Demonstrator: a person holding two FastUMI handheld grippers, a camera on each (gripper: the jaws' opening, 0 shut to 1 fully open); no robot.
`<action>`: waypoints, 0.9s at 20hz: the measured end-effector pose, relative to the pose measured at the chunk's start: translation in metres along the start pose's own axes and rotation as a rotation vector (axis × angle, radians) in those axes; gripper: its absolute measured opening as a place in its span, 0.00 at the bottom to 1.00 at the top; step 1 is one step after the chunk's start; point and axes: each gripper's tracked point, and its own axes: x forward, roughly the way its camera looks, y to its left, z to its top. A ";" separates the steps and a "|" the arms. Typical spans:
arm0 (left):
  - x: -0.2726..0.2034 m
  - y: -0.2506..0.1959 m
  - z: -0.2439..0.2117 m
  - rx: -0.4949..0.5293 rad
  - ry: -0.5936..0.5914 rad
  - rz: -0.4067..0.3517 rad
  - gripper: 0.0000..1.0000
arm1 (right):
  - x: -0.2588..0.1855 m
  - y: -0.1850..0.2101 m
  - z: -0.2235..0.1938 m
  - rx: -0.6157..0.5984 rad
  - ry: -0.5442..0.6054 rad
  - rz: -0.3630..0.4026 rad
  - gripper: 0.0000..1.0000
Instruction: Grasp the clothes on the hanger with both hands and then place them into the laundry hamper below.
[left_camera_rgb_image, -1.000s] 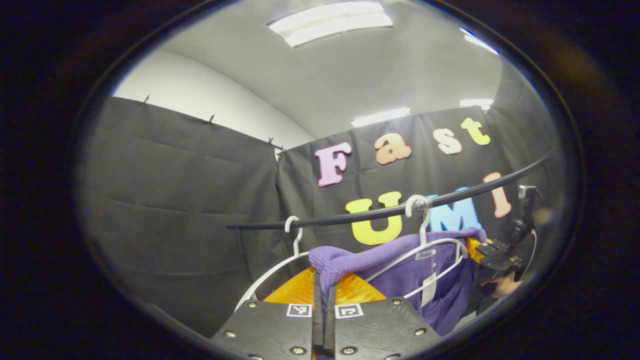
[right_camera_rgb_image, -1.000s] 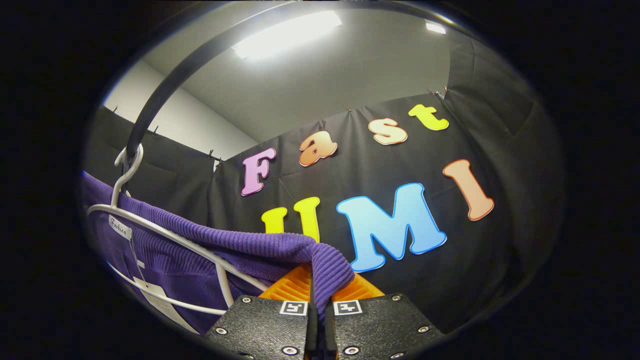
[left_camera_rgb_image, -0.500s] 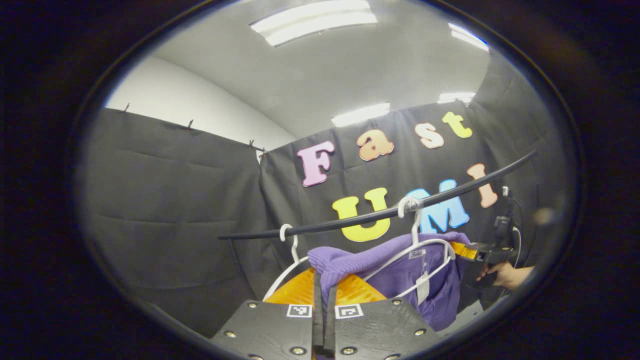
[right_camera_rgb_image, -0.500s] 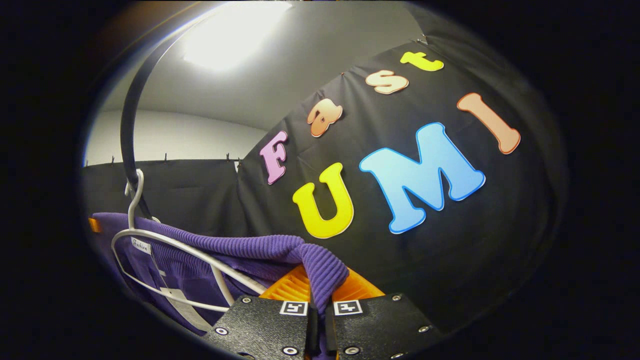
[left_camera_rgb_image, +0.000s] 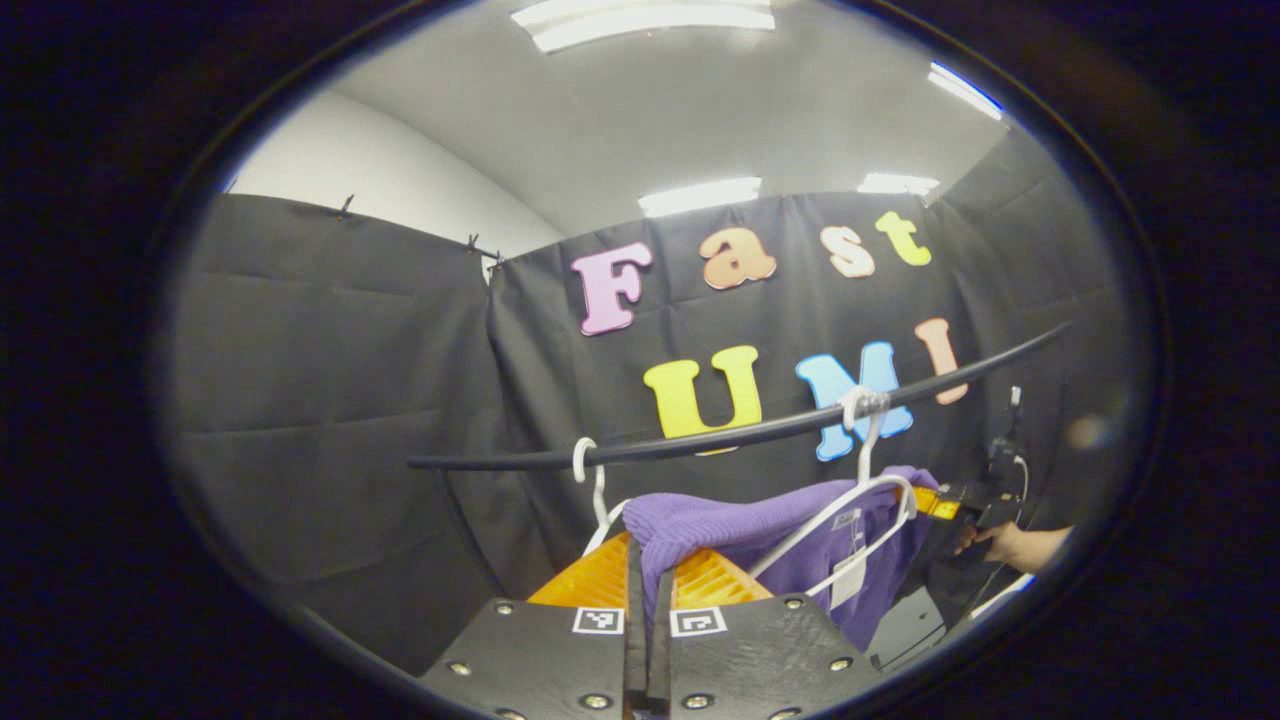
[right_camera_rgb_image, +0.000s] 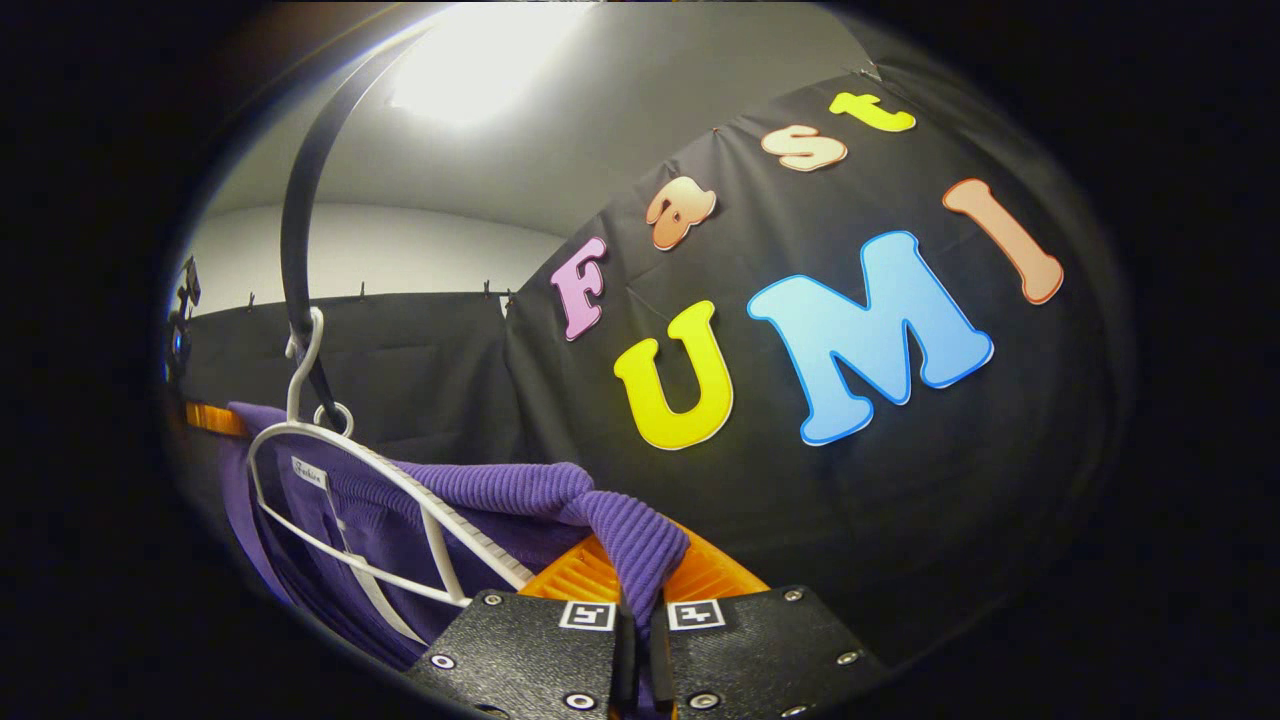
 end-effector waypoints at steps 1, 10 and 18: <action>0.001 0.000 -0.011 -0.012 0.021 -0.002 0.02 | -0.001 -0.002 0.001 0.011 0.000 -0.002 0.05; 0.009 0.004 -0.080 -0.102 0.125 -0.019 0.01 | -0.015 -0.010 -0.065 -0.039 0.145 -0.042 0.05; -0.019 0.007 -0.137 -0.112 0.160 0.004 0.01 | -0.038 0.006 -0.108 -0.020 0.213 -0.083 0.05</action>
